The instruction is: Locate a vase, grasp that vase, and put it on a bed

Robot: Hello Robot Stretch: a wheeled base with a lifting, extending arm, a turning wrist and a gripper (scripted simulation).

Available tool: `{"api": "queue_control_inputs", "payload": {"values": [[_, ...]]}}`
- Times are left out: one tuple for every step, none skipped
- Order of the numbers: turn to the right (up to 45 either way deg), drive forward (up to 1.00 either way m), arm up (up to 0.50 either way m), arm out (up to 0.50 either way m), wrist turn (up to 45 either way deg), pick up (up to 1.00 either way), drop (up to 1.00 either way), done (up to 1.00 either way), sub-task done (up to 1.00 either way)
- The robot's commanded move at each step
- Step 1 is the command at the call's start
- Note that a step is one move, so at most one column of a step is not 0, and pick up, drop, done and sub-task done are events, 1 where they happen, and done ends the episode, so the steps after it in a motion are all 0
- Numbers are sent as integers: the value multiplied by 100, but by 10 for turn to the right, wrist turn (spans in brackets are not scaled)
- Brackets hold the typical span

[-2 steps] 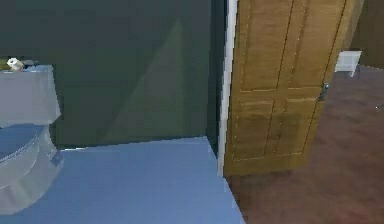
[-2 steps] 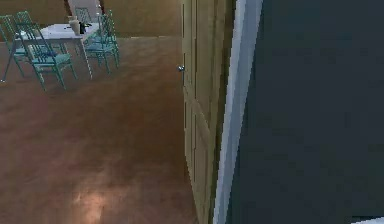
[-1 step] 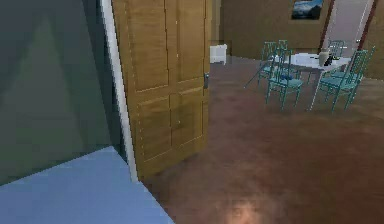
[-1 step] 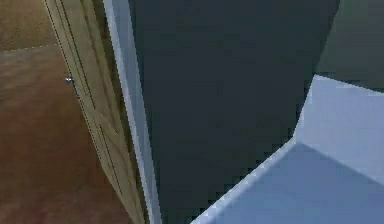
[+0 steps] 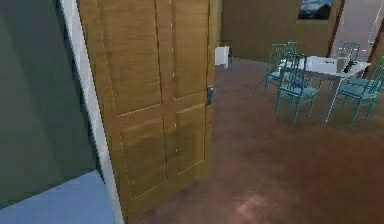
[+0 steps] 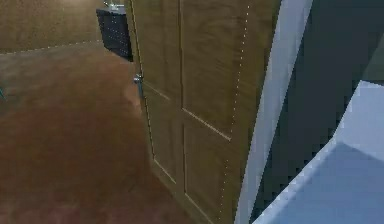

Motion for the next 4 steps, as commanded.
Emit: {"api": "queue_control_inputs", "payload": {"values": [[450,0,0,0,0,0,0,0,0],[30,0,0,0,0,0,0,0,0],[0,100,0,0,0,0,0,0,0],[0,100,0,0,0,0,0,0,0]]}}
